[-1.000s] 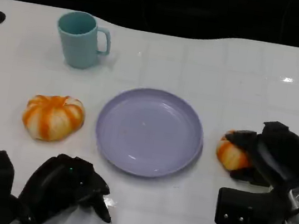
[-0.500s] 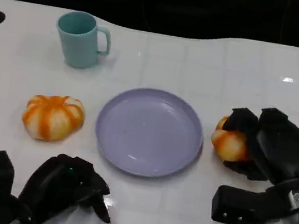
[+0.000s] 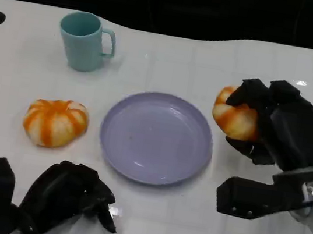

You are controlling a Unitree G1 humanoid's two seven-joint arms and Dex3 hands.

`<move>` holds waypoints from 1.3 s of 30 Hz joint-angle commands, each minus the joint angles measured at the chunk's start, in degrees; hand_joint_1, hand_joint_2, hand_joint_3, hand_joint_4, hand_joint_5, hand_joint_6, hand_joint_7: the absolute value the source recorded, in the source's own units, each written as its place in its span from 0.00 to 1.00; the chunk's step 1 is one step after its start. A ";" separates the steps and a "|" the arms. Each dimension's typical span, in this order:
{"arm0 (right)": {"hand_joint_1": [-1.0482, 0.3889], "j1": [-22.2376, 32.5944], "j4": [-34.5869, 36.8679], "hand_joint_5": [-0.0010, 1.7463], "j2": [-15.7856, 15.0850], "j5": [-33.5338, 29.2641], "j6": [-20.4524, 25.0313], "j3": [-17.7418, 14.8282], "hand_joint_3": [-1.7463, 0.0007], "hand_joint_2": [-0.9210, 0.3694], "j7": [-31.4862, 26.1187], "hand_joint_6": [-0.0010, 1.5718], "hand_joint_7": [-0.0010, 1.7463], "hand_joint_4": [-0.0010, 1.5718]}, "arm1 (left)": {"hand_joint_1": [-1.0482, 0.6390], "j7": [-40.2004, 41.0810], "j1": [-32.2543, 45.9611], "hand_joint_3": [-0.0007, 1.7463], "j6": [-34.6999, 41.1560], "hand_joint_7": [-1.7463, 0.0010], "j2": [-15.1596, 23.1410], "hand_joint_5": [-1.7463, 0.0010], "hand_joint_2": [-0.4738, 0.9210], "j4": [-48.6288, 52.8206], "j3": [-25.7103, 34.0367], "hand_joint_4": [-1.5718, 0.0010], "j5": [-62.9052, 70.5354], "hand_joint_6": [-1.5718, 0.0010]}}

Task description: Grasp the bread from the table and place it into the plate.

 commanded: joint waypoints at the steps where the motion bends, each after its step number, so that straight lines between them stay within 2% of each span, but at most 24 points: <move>1: 0.60 -2.83 -2.79 1.00 -0.39 0.61 -1.12 -0.62 0.18 0.51 3.58 0.48 0.99 0.65 | 0.00 0.32 0.06 0.00 0.09 0.88 0.54 0.56 0.92 0.30 -0.07 0.12 0.48 0.00; 6: 0.59 -4.27 -4.63 1.00 1.94 1.48 -2.13 0.12 0.19 0.54 9.92 0.51 0.94 0.65 | 0.00 0.26 0.51 0.00 -0.52 0.88 0.55 0.56 0.93 -0.33 -0.37 0.12 0.75 0.00; 9: 0.60 -4.89 -4.12 1.00 3.52 2.69 -4.20 0.54 0.18 0.51 13.64 0.51 0.93 0.64 | 0.00 0.17 0.95 0.00 -0.17 0.88 0.56 0.56 0.93 -0.95 -0.44 0.12 0.47 0.00; 12: 0.59 -5.77 -1.74 1.00 5.09 3.04 -7.00 1.47 0.19 0.48 16.64 0.50 0.97 0.63 | 0.00 0.09 1.43 0.00 -0.19 0.88 0.65 0.56 0.93 -1.50 -0.60 0.12 0.40 0.00; 15: 0.60 -6.99 1.65 1.00 6.87 2.25 -8.27 2.69 0.22 0.47 17.64 0.48 0.98 0.62 | 0.00 -0.10 1.64 0.00 0.02 0.88 0.61 0.56 0.92 -1.75 -0.56 0.12 0.12 0.00; 18: 0.60 -8.45 4.65 1.00 8.42 1.68 -9.20 3.81 0.26 0.45 17.79 0.49 0.93 0.62 | 0.00 0.11 1.81 0.00 -0.22 0.88 0.77 0.56 0.93 -1.95 -0.71 0.12 0.43 0.00; 20: 0.60 -9.27 6.28 1.00 9.30 1.28 -9.59 4.41 0.28 0.44 17.70 0.49 0.94 0.62 | 0.00 0.18 2.00 0.00 -0.17 0.88 0.81 0.56 0.93 -2.24 -0.80 0.12 0.50 0.00; 26: 0.62 -10.66 11.04 1.00 11.40 1.47 -9.64 5.19 0.31 0.39 18.06 0.46 0.94 0.58 | 0.00 0.19 2.40 0.00 -0.48 0.89 0.61 0.56 0.93 -2.50 -1.02 0.12 0.53 0.00; 30: 0.59 -10.89 11.73 0.98 11.03 2.35 -10.02 4.97 0.41 0.33 21.77 0.46 0.74 0.50 | 0.00 0.47 2.70 0.00 0.17 0.88 0.36 0.56 0.93 -3.06 -1.16 0.11 0.41 0.00; 33: 0.49 -10.86 11.06 0.78 10.49 3.46 -9.78 4.55 0.67 0.16 26.61 0.40 0.47 0.40 | 0.00 0.02 2.85 0.00 0.21 0.88 0.34 0.56 0.93 -3.40 -1.31 0.12 0.29 0.00; 34: 0.43 -10.73 10.63 0.67 10.33 3.94 -9.58 4.35 0.78 0.07 28.29 0.38 0.36 0.36 | 0.00 -0.18 2.83 0.00 0.03 0.88 0.40 0.56 0.93 -3.31 -1.32 0.12 0.27 0.00; 35: 0.39 -10.60 10.26 0.57 10.23 4.27 -9.40 4.18 0.82 0.03 29.48 0.37 0.27 0.34 | 0.00 -0.28 2.83 0.00 -0.06 0.88 0.46 0.57 0.93 -3.28 -1.33 0.12 0.26 0.00; 37: 0.30 -10.29 8.89 0.44 9.78 4.37 -8.39 4.23 0.83 0.01 31.96 0.33 0.16 0.30 | 0.00 -0.18 2.82 0.00 0.01 0.89 0.51 0.56 0.93 -3.33 -1.35 0.12 0.32 0.00; 39: 0.23 -9.96 7.42 0.37 9.30 4.15 -7.48 4.44 0.81 0.00 33.83 0.28 0.09 0.23 | 0.00 -0.15 2.81 0.00 -0.24 0.89 0.60 0.56 0.93 -3.32 -1.42 0.12 0.49 0.00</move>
